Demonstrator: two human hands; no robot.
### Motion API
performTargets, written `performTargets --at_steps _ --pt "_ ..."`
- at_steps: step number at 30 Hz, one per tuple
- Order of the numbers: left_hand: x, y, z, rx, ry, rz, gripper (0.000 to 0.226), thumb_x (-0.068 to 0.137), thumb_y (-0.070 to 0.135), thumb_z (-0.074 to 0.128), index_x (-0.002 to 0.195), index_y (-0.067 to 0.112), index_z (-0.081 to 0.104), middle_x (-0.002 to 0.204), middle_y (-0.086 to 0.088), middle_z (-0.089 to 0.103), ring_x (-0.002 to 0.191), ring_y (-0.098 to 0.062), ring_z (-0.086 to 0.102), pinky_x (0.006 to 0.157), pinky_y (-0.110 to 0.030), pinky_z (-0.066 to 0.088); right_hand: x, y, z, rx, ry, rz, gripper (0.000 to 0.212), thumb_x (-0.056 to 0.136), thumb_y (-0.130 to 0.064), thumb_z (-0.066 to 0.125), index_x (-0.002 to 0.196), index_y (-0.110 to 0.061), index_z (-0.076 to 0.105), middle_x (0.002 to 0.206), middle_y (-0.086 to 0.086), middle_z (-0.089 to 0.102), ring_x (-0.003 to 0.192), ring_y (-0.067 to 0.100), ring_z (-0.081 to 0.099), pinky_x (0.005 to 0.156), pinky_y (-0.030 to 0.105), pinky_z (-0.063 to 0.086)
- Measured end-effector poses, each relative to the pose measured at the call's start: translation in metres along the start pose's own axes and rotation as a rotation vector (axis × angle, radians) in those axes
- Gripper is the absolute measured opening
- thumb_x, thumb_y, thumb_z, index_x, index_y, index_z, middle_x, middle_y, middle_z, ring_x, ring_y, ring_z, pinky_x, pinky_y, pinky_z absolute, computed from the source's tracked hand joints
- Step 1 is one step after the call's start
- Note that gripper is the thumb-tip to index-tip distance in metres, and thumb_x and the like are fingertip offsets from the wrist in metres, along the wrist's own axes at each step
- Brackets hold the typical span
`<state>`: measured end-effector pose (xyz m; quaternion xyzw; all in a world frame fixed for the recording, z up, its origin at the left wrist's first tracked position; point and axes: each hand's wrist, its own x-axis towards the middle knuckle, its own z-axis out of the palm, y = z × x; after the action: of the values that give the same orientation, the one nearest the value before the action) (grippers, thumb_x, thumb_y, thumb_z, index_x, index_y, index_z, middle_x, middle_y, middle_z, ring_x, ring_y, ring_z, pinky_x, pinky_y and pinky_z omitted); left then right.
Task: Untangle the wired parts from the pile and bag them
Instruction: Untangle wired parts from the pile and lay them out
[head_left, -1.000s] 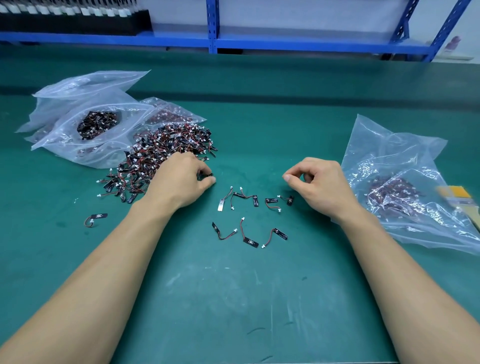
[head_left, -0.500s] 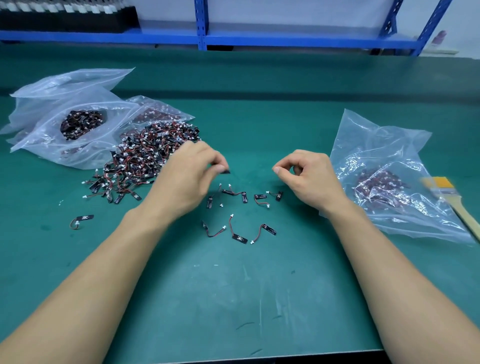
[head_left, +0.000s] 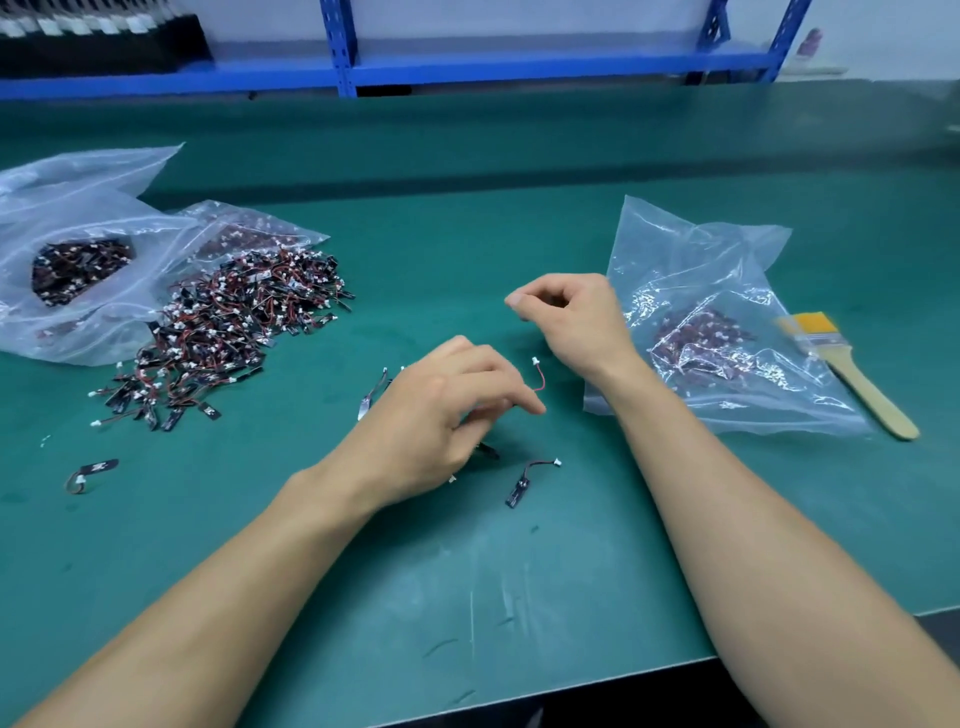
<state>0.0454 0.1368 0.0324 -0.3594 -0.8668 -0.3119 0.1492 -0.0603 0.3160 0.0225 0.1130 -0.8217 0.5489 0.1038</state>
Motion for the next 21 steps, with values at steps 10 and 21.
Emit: performTargets --at_steps 10,21 --pt "0.006 0.004 0.013 0.084 -0.024 -0.067 0.036 0.087 0.008 0.074 0.119 0.019 0.064 0.098 0.016 0.073 0.085 -0.009 0.067 0.077 -0.038 0.056 -0.001 0.0 0.001 -0.031 -0.024 0.015 0.012 0.087 -0.018 0.072 0.076 -0.016 0.077 0.055 -0.021 0.062 0.053 -0.004 0.049 0.059 0.014 0.039" --pt "-0.004 0.002 -0.003 0.099 -0.268 -0.012 0.024 0.082 0.041 0.078 0.105 0.038 0.074 0.084 0.017 0.057 0.086 -0.01 0.042 0.078 -0.036 0.042 -0.002 0.0 0.0 -0.054 -0.037 0.03 0.016 0.087 -0.023 0.072 0.072 -0.022 0.075 0.055 -0.022 0.061 0.052 -0.001 0.047 0.054 0.009 0.036"
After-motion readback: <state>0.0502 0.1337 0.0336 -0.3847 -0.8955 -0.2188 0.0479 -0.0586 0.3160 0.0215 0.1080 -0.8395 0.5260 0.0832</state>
